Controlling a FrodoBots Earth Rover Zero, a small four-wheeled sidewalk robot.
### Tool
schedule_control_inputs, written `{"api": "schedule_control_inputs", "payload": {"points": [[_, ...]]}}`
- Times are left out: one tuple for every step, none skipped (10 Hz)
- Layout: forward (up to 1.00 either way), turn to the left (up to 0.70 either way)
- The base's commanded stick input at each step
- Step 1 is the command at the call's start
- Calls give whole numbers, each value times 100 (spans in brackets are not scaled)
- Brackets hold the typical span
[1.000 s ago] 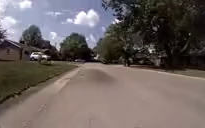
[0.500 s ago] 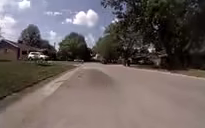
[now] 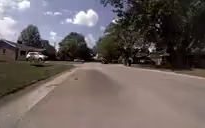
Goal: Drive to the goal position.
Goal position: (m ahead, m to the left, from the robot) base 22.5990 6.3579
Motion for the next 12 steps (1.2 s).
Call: {"api": "schedule_control_inputs", "payload": {"points": [[100,38],[100,21],[100,3],[100,2],[100,1],[100,0],[100,0],[100,0],[100,3],[100,6],[100,8],[100,11]]}}
